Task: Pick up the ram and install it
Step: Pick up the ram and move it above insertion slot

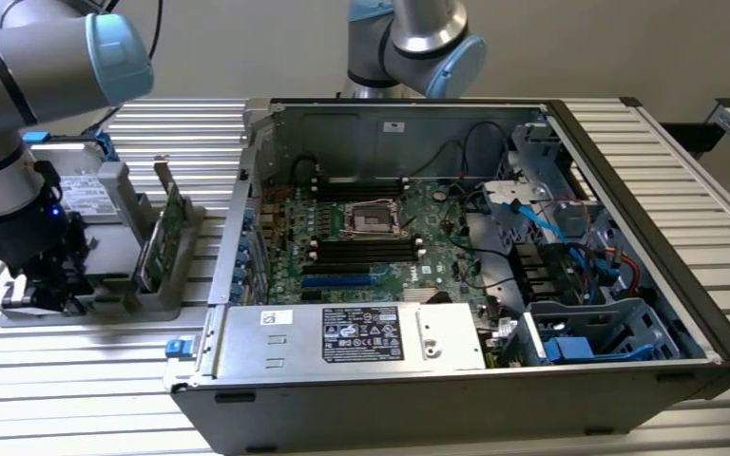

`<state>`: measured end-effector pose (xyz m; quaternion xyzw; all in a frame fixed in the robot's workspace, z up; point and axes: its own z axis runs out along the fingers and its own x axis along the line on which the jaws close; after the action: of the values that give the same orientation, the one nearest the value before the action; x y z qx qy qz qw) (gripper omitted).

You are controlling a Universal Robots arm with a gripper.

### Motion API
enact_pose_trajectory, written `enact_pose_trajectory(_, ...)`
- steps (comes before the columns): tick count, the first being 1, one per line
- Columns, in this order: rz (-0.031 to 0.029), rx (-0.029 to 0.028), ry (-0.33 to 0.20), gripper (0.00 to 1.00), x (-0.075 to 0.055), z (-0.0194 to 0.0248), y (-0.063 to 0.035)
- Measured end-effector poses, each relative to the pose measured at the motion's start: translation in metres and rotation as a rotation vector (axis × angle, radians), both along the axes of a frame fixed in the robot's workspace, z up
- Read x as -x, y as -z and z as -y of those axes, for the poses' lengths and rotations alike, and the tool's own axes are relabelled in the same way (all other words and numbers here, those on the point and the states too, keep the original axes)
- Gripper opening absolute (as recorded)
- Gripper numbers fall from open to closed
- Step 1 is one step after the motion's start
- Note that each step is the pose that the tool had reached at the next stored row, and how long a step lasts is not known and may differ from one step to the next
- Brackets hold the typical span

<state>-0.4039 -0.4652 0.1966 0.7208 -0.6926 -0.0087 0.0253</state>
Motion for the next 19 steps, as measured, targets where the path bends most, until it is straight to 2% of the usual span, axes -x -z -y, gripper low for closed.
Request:
enact_pose_trajectory(6,-0.0002,-0.0023,0.000,0.36,-0.0026,0.0000,0.0035)
enact_pose_trajectory(14,0.0000,-0.0026,0.000,0.36,-0.0027,-0.0001,0.0037)
enact_pose_trajectory(19,-0.0001,-0.0026,0.001,0.36,-0.0023,-0.0018,0.0037)
